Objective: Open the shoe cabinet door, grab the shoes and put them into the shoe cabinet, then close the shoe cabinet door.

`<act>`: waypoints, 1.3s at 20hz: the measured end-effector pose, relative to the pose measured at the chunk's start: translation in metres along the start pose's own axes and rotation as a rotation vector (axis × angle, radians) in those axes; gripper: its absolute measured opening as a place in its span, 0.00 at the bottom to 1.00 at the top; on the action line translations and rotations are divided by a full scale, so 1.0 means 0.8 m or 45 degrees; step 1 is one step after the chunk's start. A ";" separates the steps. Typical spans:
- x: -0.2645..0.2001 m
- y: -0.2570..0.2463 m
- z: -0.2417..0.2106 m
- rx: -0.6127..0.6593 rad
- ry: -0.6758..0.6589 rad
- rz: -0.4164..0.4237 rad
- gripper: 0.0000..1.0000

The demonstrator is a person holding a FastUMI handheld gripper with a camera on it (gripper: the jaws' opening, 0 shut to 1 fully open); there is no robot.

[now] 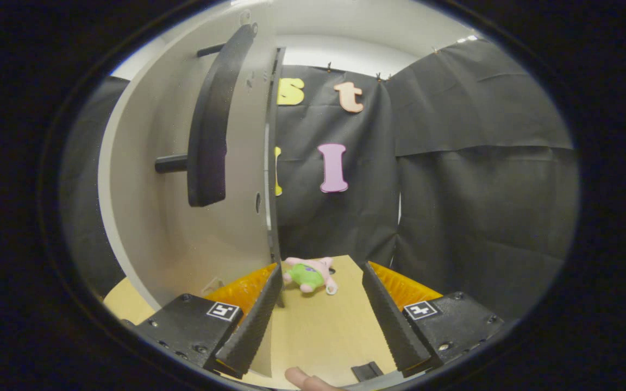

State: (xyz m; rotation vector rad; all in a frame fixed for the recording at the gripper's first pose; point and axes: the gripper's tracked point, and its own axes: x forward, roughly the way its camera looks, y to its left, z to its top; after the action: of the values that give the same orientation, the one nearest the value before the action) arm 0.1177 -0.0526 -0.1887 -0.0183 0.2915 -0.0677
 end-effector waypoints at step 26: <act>0.095 0.312 -0.059 0.081 0.074 0.244 0.97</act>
State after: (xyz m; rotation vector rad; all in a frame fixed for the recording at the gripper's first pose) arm 0.1930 0.1904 -0.2626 0.0752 0.3476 0.1132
